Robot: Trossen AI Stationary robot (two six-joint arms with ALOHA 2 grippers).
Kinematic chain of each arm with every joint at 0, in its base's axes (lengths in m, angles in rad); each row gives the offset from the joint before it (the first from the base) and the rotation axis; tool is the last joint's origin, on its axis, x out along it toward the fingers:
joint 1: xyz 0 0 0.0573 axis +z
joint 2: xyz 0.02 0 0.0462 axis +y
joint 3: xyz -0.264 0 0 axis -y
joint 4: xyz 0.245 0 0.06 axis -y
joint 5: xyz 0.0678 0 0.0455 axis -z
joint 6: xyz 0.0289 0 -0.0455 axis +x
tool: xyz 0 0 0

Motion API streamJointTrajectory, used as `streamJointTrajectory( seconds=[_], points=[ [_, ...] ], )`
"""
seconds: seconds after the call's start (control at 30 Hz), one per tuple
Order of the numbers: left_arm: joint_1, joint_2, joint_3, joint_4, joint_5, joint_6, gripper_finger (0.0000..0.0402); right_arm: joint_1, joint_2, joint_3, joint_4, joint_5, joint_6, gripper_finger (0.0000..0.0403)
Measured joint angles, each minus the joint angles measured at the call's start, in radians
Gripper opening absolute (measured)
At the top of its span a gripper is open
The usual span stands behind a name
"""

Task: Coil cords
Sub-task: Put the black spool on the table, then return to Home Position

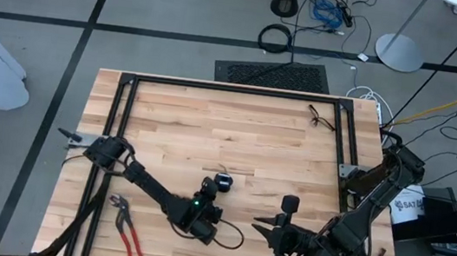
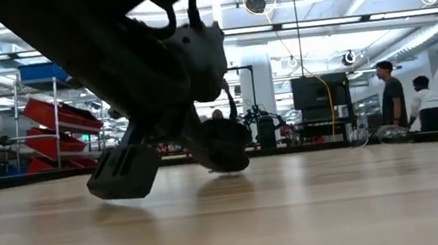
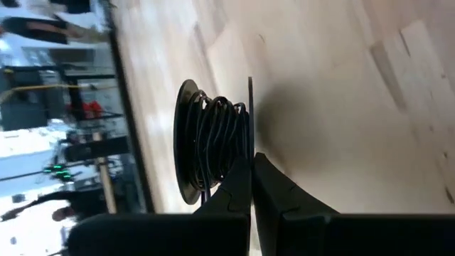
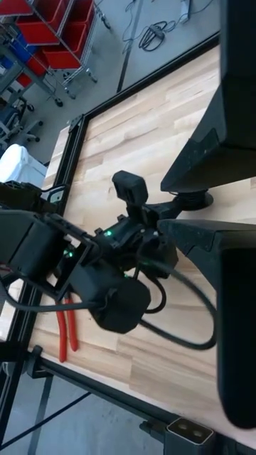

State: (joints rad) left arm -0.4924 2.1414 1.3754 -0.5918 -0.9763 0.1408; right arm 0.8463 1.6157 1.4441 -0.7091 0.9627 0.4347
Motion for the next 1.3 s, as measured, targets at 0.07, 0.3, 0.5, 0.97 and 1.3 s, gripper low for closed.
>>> streamJointTrajectory(
  seconds=[0.07, 0.3, 0.5, 0.97, 1.3],
  points=[
    [0.008, 0.0, 0.0, -0.002, 0.039, -0.005, 0.0, 0.0, 0.0, 0.0, 0.0, 0.0, 0.0, 0.0061],
    [0.023, -0.002, 0.0, 0.0, 0.081, -0.029, 0.0, 0.0, 0.0, 0.0, 0.0, 0.0, 0.0, 0.0061],
    [0.022, -0.002, 0.0, -0.001, 0.092, -0.031, 0.0026, 0.0, 0.0, 0.0, 0.0, 0.0, 0.0, 0.0061],
    [0.023, -0.007, 0.001, -0.001, 0.21, -0.103, 0.0073, 0.0, 0.0, 0.0, 0.0, 0.0, -0.001, 0.0061],
    [0.007, -0.108, -0.002, -0.039, 0.278, -0.197, 0.0073, 0.0, 0.0, -0.001, 0.0, -0.026, 0.001, 0.0061]
  ],
)
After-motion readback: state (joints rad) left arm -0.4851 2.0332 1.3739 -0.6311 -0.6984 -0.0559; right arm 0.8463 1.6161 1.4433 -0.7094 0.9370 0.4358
